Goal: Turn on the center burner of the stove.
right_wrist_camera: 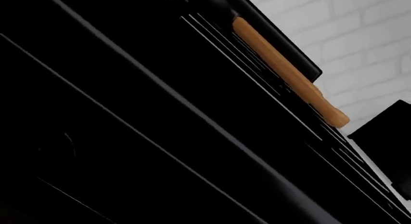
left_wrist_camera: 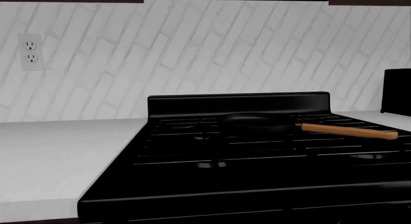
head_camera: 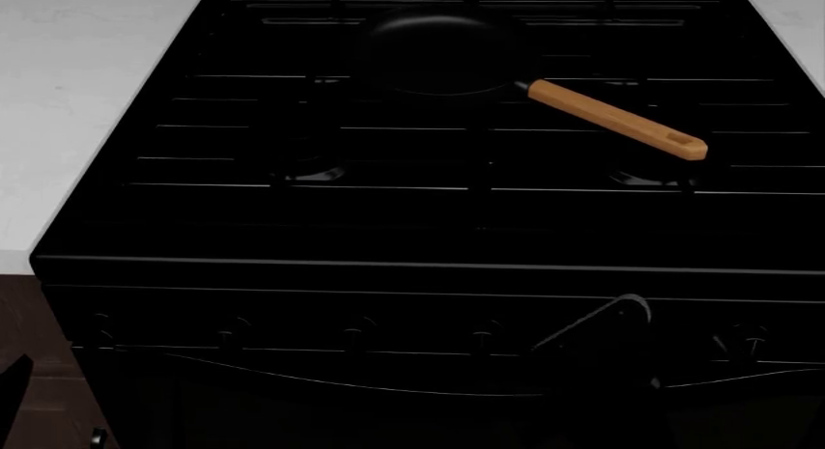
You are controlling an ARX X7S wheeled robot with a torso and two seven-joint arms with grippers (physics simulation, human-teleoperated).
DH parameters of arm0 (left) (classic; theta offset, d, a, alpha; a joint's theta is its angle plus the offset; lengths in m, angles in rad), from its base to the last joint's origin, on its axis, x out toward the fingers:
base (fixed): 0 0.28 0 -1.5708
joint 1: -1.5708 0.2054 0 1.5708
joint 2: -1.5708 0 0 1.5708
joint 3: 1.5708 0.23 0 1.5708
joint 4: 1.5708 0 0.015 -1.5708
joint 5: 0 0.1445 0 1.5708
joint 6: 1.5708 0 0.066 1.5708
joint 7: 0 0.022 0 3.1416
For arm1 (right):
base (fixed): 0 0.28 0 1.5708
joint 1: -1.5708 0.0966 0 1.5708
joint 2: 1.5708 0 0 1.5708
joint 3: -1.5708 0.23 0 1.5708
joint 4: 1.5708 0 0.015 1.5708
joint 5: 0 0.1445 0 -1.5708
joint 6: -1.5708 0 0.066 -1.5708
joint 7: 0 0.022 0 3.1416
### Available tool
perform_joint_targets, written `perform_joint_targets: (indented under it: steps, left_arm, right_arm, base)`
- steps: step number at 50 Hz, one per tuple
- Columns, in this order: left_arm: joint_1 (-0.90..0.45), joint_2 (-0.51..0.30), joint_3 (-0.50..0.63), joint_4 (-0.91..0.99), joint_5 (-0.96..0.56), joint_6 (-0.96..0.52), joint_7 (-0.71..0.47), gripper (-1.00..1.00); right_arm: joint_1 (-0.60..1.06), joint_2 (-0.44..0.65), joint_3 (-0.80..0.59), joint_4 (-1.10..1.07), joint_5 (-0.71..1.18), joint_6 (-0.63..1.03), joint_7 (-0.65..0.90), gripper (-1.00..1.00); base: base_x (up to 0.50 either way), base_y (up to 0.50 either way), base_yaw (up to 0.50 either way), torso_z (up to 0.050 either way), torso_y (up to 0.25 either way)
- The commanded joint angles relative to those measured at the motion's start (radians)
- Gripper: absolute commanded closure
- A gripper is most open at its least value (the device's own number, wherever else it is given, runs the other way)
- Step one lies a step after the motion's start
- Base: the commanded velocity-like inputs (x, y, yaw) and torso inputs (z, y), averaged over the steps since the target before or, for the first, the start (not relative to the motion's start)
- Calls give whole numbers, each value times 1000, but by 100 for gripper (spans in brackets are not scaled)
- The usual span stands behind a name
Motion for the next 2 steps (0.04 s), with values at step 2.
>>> perform_joint_targets:
  steps: [2]
  left_arm:
    - [4,0,2,0,9,11,-3,-100]
  right_arm:
    - [-11,36,-93,-88,-140,132,-30,100]
  base:
    - [0,0,0,0,0]
